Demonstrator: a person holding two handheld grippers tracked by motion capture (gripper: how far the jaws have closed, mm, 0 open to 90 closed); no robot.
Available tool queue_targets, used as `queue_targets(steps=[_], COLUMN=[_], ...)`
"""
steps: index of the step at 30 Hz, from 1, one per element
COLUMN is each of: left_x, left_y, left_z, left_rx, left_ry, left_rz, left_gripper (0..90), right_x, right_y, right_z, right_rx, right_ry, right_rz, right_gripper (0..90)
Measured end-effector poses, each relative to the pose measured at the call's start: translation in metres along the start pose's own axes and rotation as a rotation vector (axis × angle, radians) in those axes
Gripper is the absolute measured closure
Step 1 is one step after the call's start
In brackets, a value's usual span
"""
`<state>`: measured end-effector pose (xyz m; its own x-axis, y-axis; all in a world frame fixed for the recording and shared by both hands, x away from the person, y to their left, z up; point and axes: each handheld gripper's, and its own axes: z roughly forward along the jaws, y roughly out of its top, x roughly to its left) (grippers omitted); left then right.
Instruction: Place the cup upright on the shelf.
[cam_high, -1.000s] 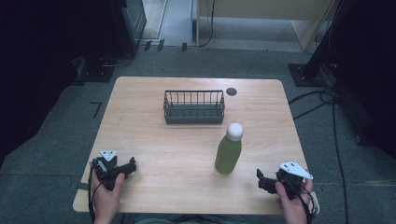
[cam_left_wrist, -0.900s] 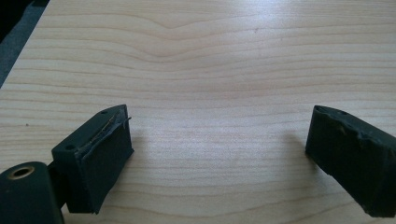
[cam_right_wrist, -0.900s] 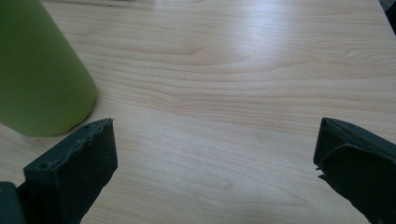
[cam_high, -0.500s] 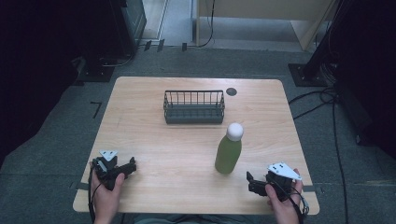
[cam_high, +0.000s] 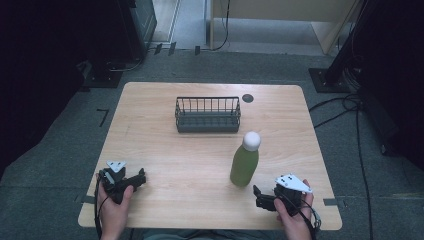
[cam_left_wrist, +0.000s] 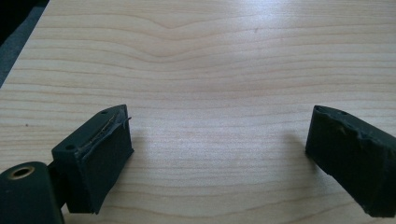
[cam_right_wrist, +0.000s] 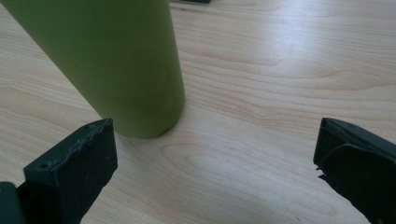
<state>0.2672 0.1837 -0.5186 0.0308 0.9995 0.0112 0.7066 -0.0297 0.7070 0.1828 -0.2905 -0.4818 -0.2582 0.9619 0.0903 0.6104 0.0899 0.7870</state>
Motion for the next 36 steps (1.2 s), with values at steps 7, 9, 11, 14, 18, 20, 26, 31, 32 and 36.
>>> queue_targets(steps=[7, 9, 11, 14, 18, 20, 26, 31, 32, 36], left_x=[0.0, 0.0, 0.0, 0.0, 0.0, 0.0, 0.0, 0.0, 0.0, 0.0], left_y=[0.0, 0.0, 0.0, 0.0, 0.0, 0.0, 0.0, 0.0, 0.0, 0.0], left_z=[0.0, 0.0, 0.0, 0.0, 0.0, 0.0, 0.0, 0.0, 0.0, 0.0], left_rx=[0.0, 0.0, 0.0, 0.0, 0.0, 0.0, -0.001, -0.001, -0.001, -0.001], left_ry=[0.0, 0.0, 0.0, 0.0, 0.0, 0.0, 0.0, -0.001, -0.003, -0.003], left_rz=[0.0, 0.0, 0.0, 0.0, 0.0, 0.0, 0.0, -0.001, 0.002, 0.001], left_gripper=[7.4, 7.4, 7.4, 7.4, 7.4, 7.4, 7.4, 7.4, 7.4, 7.4], right_x=[0.009, 0.012, 0.014, 0.018, 0.022, 0.028, 0.036, 0.04, 0.041, 0.041], right_y=[0.002, 0.003, 0.004, 0.008, 0.011, 0.015, 0.02, 0.025, 0.028, 0.033], right_z=[0.002, 0.003, 0.003, 0.003, 0.004, 0.005, 0.009, 0.009, 0.008, 0.009], right_rx=[-0.002, -0.006, -0.011, -0.021, -0.035, -0.041, -0.05, -0.086, -0.102, -0.123], right_ry=[0.021, 0.028, 0.041, 0.062, 0.082, 0.088, 0.111, 0.096, 0.089, 0.085], right_rz=[-0.012, -0.012, -0.007, -0.001, 0.004, -0.007, -0.018, -0.018, -0.018, -0.012], right_gripper=[0.0, 0.0, 0.0, 0.0, 0.0, 0.0, 0.7, 8.3, 10.6, 12.5])
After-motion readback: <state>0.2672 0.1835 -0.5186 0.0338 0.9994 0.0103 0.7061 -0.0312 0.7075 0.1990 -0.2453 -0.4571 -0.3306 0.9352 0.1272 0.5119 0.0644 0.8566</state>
